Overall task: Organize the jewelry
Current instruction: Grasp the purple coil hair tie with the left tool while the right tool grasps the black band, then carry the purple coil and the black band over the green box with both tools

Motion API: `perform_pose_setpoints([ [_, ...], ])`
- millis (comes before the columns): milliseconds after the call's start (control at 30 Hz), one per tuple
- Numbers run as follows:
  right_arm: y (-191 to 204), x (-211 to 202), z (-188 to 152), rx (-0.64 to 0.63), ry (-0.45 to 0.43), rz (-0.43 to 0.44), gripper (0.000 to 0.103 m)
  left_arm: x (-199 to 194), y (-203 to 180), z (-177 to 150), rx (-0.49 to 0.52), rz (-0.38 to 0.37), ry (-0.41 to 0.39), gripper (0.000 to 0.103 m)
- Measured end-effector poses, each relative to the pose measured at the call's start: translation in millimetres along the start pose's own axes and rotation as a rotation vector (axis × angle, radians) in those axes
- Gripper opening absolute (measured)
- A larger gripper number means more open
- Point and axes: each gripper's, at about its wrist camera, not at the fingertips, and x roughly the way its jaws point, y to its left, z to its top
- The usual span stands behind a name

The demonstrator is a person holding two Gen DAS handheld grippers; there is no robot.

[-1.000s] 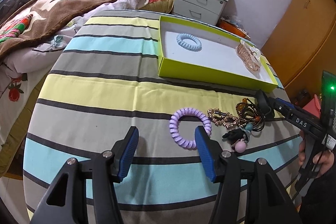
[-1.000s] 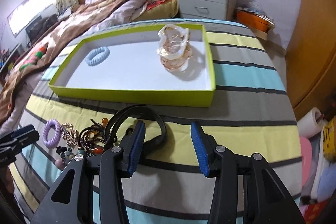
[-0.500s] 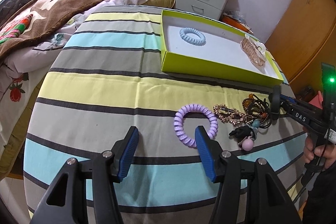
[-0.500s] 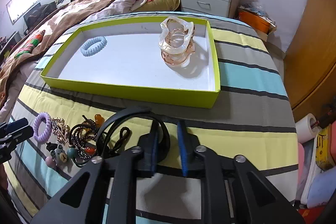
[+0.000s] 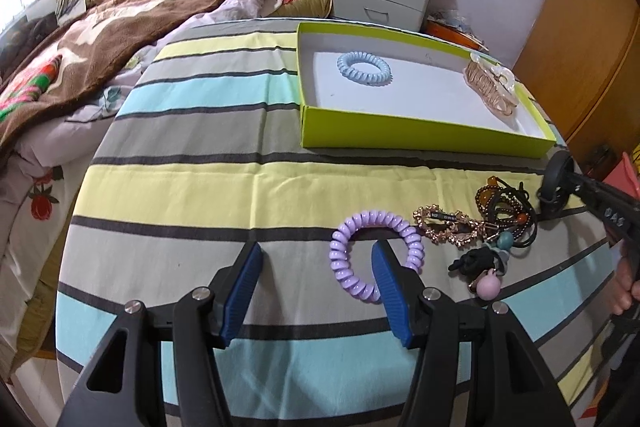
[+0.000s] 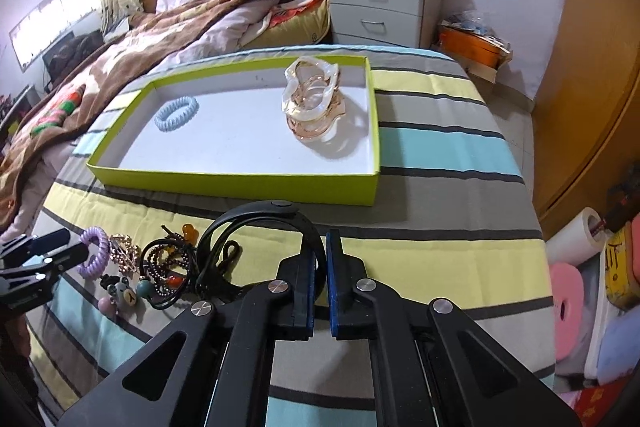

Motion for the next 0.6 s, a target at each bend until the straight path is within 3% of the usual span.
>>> perform_pose_setpoints([
  [200,0.1,-10.5,-0.8,0.010,-0.025,0.015,0.005,3.4,-8.3,0.9,0.050,0.055,-0.014,0.057],
  [600,6.1,-13.0,-5.3,0.005,-0.030,0.023,0.005,1.0,-9.4,3.0,0.055,0.066,-0.021,0.019],
])
